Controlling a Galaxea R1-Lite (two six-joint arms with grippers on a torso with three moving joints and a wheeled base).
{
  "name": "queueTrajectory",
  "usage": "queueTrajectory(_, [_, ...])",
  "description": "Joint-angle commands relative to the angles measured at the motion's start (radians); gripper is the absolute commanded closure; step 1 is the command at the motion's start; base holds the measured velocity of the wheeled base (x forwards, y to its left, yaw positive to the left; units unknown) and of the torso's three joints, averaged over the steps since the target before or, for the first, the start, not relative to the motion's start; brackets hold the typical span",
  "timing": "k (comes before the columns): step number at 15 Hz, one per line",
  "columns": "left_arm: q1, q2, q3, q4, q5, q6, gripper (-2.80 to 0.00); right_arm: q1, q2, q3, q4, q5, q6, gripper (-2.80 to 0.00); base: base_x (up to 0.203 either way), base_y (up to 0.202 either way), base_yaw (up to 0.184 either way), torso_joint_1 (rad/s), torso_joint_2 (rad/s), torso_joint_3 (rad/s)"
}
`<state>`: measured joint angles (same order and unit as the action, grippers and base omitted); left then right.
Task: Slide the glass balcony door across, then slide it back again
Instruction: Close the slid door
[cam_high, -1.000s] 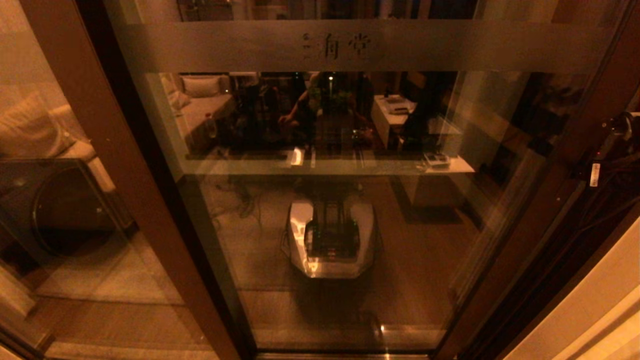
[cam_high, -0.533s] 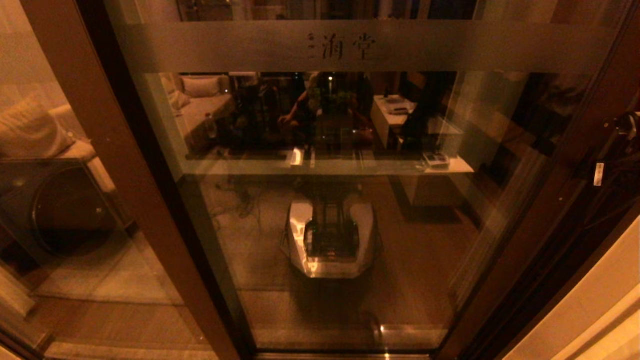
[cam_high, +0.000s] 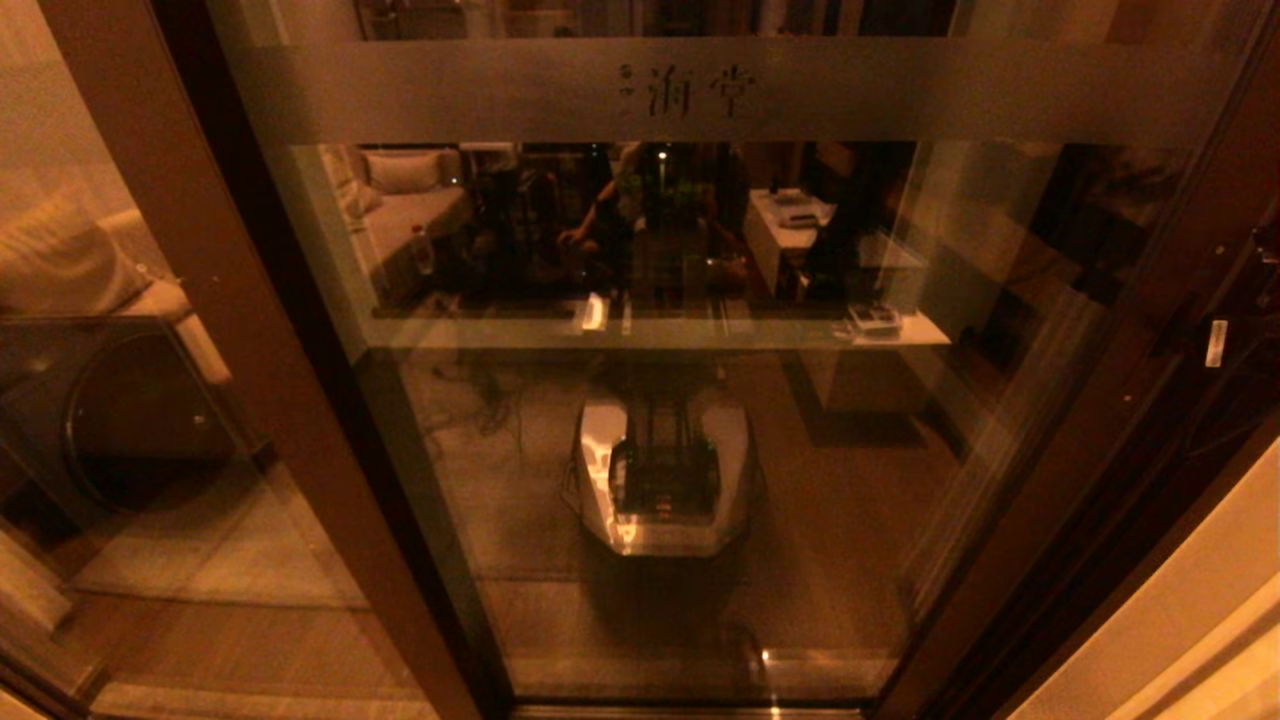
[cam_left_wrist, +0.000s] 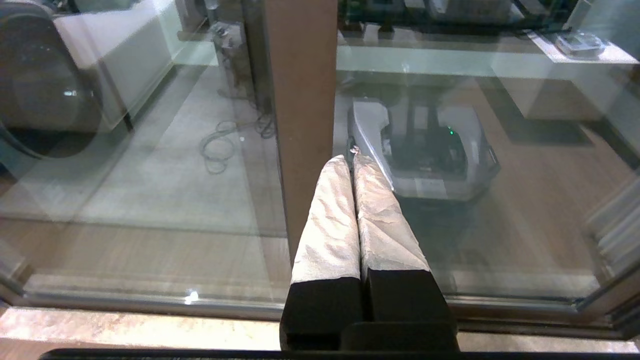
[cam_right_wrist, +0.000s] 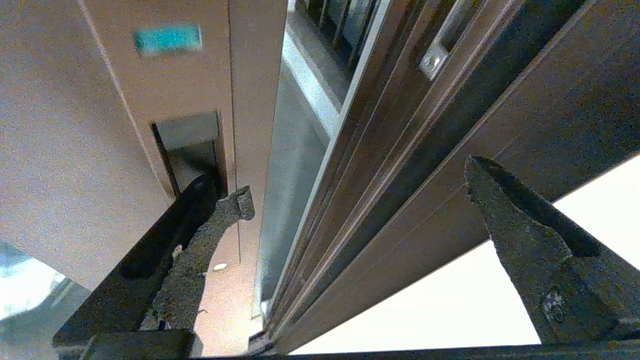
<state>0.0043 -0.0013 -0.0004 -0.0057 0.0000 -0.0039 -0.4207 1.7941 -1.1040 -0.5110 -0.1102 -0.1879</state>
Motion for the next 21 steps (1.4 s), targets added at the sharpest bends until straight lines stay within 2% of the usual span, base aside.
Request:
queueTrajectory(1, [0.0,0.001,0.0,0.0,0.0,-0.001,0.0,-0.003,-0.021,0.006,0.003,0.006,-0.002,-2.8,0.0,0.0,0.0,0.0,0.0,0.0])
queueTrajectory(4, [0.0,0.001,-0.001,0.0,0.0,-0.001,0.0,-0.011,-0.046,0.021,0.004,0.016,-0.002,-2.8,0.0,0.0,0.0,0.0,0.0,0.0])
queueTrajectory(9, [0.0,0.001,0.0,0.0,0.0,-0.001,0.0,-0.045,-0.186,0.081,0.025,0.097,-0.002,-2.8,0.0,0.0,0.0,0.0,0.0,0.0])
queueTrajectory(13, [0.0,0.001,0.0,0.0,0.0,-0.001,0.0,-0.106,-0.31,0.085,0.209,0.255,-0.004,-2.8,0.0,0.0,0.0,0.0,0.0,0.0])
queueTrajectory(14, [0.0,0.001,0.0,0.0,0.0,-0.001,0.0,-0.116,-0.321,0.089,0.23,0.274,-0.012,0.0,0.0,0.0,0.0,0.0,0.0,0.0])
queueTrajectory(16, [0.0,0.001,0.0,0.0,0.0,-0.001,0.0,-0.114,-0.316,0.099,0.24,0.276,-0.038,0.0,0.0,0.0,0.0,0.0,0.0,0.0])
queueTrajectory(18, [0.0,0.001,0.0,0.0,0.0,-0.001,0.0,-0.093,-0.305,0.088,0.299,0.277,-0.042,0.0,0.0,0.0,0.0,0.0,0.0,0.0])
queueTrajectory(21, [0.0,0.001,0.0,0.0,0.0,-0.001,0.0,-0.063,-0.299,0.083,0.313,0.273,-0.042,0.0,0.0,0.0,0.0,0.0,0.0,0.0])
